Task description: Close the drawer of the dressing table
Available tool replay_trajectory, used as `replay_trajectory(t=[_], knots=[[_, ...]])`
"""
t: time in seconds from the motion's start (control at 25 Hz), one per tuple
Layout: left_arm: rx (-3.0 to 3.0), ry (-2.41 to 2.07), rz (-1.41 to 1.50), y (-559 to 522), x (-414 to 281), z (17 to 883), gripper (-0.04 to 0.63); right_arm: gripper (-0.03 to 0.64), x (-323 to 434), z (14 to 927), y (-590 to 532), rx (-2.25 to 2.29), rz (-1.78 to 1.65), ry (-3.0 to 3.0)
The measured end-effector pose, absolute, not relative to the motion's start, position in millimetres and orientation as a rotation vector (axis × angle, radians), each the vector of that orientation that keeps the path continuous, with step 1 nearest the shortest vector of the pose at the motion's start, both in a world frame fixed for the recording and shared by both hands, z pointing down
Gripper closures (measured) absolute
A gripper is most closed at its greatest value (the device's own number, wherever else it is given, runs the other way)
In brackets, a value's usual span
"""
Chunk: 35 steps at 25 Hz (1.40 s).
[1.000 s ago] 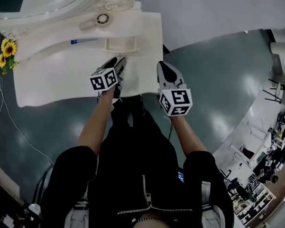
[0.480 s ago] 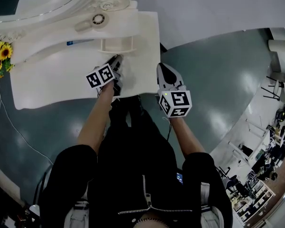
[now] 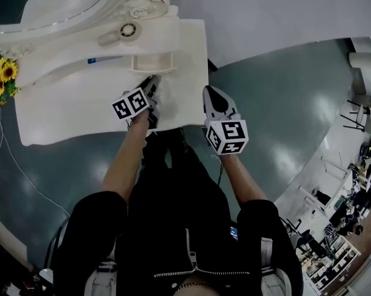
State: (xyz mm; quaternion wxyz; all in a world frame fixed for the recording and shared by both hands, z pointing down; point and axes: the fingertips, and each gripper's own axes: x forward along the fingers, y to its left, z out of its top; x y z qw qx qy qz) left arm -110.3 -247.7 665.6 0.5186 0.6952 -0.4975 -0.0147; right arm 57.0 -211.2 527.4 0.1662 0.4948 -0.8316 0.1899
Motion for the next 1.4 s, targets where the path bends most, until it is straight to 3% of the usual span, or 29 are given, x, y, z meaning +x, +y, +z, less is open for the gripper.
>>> replay_trajectory(t=[1.4], knots=[[1.674, -1.165, -0.041, -274, -106, 668, 0.491, 0.611, 61, 531, -221, 1.422, 0.572, -2.348]])
